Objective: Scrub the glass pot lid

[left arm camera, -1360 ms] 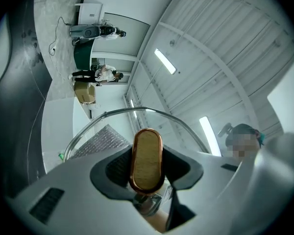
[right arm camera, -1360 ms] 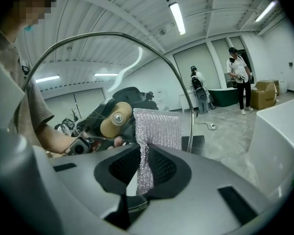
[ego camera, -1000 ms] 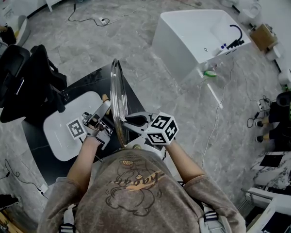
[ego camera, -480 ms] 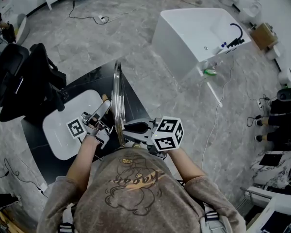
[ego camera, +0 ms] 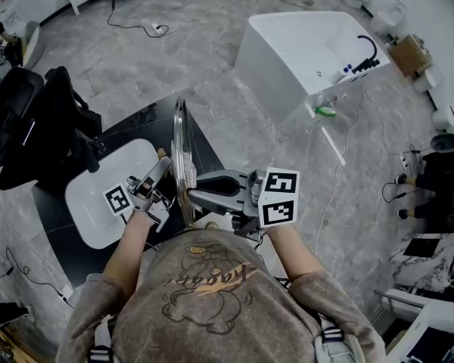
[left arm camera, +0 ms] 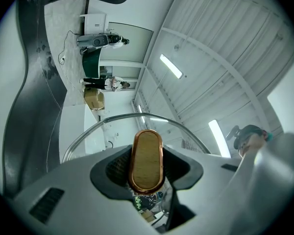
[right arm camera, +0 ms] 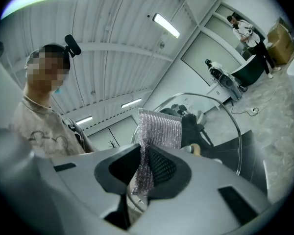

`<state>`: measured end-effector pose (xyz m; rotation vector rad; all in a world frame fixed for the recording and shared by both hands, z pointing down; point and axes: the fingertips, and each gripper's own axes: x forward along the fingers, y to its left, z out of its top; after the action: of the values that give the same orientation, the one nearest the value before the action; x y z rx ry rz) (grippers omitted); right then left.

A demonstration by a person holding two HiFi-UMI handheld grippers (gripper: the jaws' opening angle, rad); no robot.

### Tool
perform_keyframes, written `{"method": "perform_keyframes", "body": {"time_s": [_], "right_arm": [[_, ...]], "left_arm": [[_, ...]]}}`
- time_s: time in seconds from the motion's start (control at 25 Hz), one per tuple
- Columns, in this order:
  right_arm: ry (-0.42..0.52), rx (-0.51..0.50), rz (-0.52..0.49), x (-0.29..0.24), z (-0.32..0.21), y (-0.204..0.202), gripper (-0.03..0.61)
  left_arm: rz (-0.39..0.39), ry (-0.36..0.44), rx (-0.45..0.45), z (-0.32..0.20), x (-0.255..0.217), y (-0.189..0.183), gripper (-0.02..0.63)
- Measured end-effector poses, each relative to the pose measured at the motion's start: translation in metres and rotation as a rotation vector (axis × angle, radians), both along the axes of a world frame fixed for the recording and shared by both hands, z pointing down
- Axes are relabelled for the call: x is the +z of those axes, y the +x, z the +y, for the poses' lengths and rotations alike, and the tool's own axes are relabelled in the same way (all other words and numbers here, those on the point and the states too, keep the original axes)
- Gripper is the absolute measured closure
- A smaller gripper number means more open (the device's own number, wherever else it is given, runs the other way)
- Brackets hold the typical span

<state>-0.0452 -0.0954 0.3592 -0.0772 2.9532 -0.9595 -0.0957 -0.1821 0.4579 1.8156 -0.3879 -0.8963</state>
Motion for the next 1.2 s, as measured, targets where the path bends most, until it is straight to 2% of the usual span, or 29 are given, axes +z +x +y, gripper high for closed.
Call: {"method": "perform_keyframes", "body": {"time_s": [0.24, 0.48, 0.72, 0.88, 1.08, 1.2], "right_arm": [[0.017, 0.122, 0.026, -0.002, -0.049, -0.002, 0.511], [-0.004, 0.238, 0.039, 0.008, -0.093, 0.002, 0.512], [0.037, 0.300, 0.168, 0.041, -0.110, -0.003, 0.512], [0.057, 0.302, 0.271, 0.074, -0.106, -0.007, 0.511], [0.040, 0.237, 0.379, 0.115, -0.080, -0.011, 0.511], [0.028, 0.195, 0.409, 0.128, -0.064, -0.012, 0.511]], "left_arm": [[0.026, 0.002, 0.028, 0.004, -0.005, 0.009, 0.433], [0.039, 0.010, 0.047, 0.006, -0.008, 0.011, 0.433], [0.058, 0.012, 0.053, 0.007, -0.012, 0.013, 0.433], [0.073, 0.007, 0.038, 0.006, -0.012, 0.012, 0.433], [0.102, 0.005, 0.009, 0.005, -0.015, 0.007, 0.433], [0.100, 0.003, -0.004, 0.003, -0.015, 0.004, 0.433]]}}
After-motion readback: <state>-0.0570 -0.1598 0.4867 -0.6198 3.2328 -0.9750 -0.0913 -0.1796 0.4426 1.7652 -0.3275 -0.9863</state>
